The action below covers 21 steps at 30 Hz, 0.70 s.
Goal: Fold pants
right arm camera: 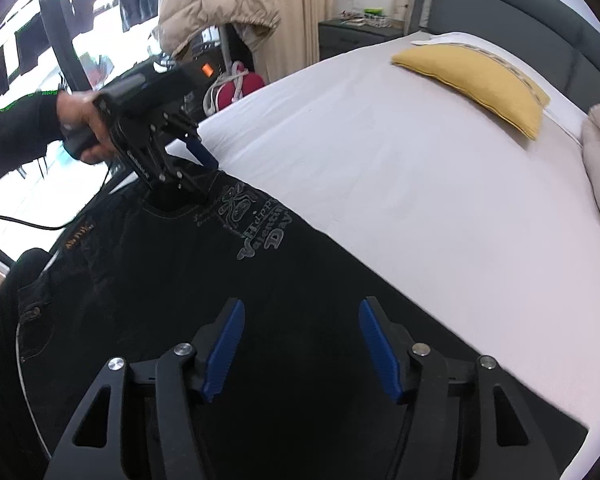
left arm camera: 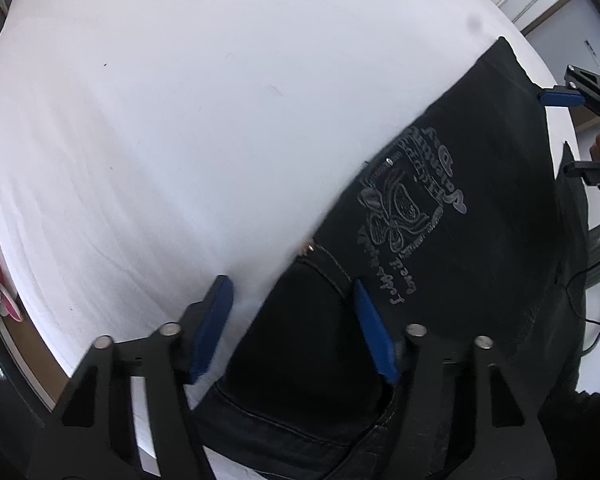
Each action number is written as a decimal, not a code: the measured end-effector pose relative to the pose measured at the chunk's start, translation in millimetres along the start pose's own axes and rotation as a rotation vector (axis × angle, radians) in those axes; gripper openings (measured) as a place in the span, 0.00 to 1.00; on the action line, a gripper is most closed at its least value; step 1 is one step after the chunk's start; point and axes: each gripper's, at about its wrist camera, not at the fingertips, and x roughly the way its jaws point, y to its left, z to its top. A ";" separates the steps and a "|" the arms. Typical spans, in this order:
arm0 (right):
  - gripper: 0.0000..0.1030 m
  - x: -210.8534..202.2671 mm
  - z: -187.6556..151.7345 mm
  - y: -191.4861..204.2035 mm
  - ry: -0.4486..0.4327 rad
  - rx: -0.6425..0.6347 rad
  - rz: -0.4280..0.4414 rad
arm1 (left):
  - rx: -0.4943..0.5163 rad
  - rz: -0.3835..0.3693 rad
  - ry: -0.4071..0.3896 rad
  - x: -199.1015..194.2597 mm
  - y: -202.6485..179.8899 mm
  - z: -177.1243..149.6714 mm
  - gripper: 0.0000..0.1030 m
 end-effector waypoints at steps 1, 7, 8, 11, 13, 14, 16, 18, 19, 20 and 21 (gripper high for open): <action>0.60 2.7 4.3 1.1 0.000 -0.004 0.004 | -0.001 -0.006 0.004 0.6 1.2 3.7 0.38; 0.58 19.5 25.4 7.0 0.012 -0.037 0.003 | 0.021 0.024 -0.022 -9.8 -2.1 7.7 0.07; 0.58 23.1 28.5 7.8 0.017 -0.044 0.003 | 0.022 0.030 -0.039 -11.9 -5.1 4.6 0.06; 0.58 33.0 34.4 7.6 0.032 -0.055 0.007 | 0.020 0.058 -0.121 -24.8 -14.1 -12.2 0.03; 0.58 40.7 38.7 8.7 0.045 -0.068 0.009 | 0.031 0.088 -0.187 -39.0 -25.2 -21.7 0.03; 0.58 44.0 40.7 9.2 0.051 -0.075 0.009 | 0.041 0.102 -0.210 -44.3 -30.6 -25.8 0.03; 0.58 51.2 46.2 10.3 0.066 -0.094 0.014 | 0.068 0.132 -0.256 -55.6 -45.2 -34.9 0.03; 0.58 58.9 52.7 12.2 0.083 -0.118 0.023 | 0.099 0.170 -0.286 -62.5 -59.1 -39.7 0.03; 0.58 62.1 55.4 13.5 0.091 -0.132 0.020 | 0.114 0.187 -0.300 -67.4 -62.6 -43.6 0.03; 0.58 66.0 58.9 14.6 0.101 -0.146 0.016 | 0.126 0.200 -0.310 -71.9 -65.6 -44.6 0.03; 0.58 70.9 62.8 15.7 0.116 -0.160 0.016 | 0.135 0.211 -0.320 -75.5 -68.1 -45.1 0.03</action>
